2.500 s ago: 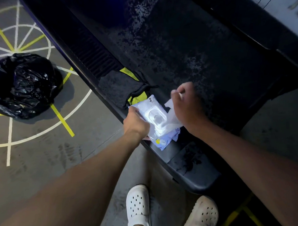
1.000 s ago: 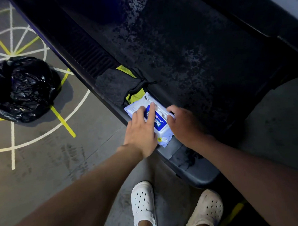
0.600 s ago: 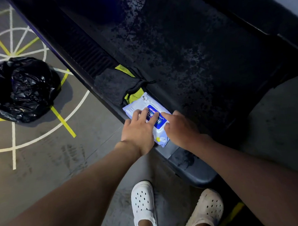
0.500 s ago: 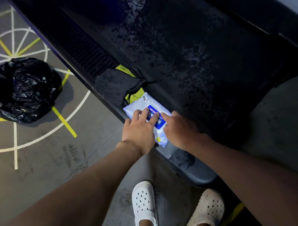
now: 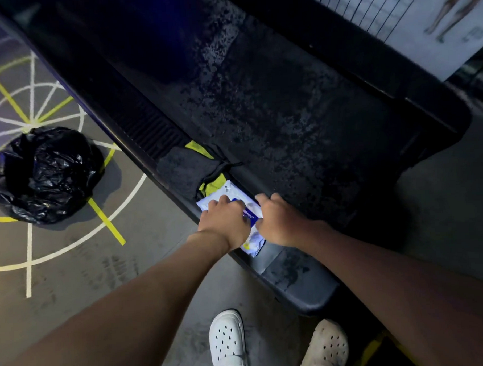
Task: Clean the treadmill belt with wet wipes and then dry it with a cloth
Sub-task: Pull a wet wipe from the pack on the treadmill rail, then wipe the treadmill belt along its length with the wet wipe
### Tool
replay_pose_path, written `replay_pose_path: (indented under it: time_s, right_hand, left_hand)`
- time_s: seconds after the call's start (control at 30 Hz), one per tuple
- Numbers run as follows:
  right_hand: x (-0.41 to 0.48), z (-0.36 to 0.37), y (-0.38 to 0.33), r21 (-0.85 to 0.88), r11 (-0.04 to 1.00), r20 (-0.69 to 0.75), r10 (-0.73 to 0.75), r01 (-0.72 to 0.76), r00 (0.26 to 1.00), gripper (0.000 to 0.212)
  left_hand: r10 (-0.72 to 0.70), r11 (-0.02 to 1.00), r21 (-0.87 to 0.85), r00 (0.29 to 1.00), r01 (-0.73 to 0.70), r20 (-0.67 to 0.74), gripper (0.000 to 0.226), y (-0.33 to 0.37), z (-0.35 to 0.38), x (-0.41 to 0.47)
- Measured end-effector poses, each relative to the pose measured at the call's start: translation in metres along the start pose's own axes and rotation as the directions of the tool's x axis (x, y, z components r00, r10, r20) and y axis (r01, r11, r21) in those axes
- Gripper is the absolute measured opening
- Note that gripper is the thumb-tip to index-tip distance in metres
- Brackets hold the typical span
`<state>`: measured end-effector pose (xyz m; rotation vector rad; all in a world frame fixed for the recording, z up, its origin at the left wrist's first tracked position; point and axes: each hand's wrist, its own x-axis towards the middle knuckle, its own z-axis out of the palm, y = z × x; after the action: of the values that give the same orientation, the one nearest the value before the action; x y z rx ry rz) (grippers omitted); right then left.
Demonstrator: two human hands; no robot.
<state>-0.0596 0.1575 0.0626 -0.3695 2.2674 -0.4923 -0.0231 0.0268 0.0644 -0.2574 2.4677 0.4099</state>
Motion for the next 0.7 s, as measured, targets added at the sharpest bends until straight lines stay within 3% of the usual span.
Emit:
replay_pose_path:
  time_s: [0.23, 0.4, 0.57, 0.7]
  right_hand:
    - [-0.046, -0.121, -0.043, 0.093, 0.995, -0.129, 0.044, -0.032, 0.991, 0.054]
    - [-0.068, -0.209, -0.059, 0.286, 0.958, -0.144, 0.045, -0.002, 0.989, 0.057]
    - [-0.086, -0.314, -0.044, 0.363, 0.929, -0.121, -0.025, 0.068, 0.992, 0.062]
    - [-0.089, -0.39, -0.023, 0.414, 0.902, -0.209, -0.037, 0.123, 0.977, 0.059]
  left_hand:
    - [-0.008, 0.968, -0.249, 0.995, -0.018, -0.104, 0.035, 0.035, -0.111, -0.02]
    - [-0.021, 0.912, -0.407, 0.986, -0.048, -0.162, 0.018, 0.078, -0.193, -0.029]
    - [-0.023, 0.682, -0.726, 0.99, -0.084, -0.136, 0.016, 0.16, -0.267, -0.028]
    - [-0.006, 0.571, -0.819, 0.998, -0.053, -0.069, 0.022, 0.228, -0.317, -0.023]
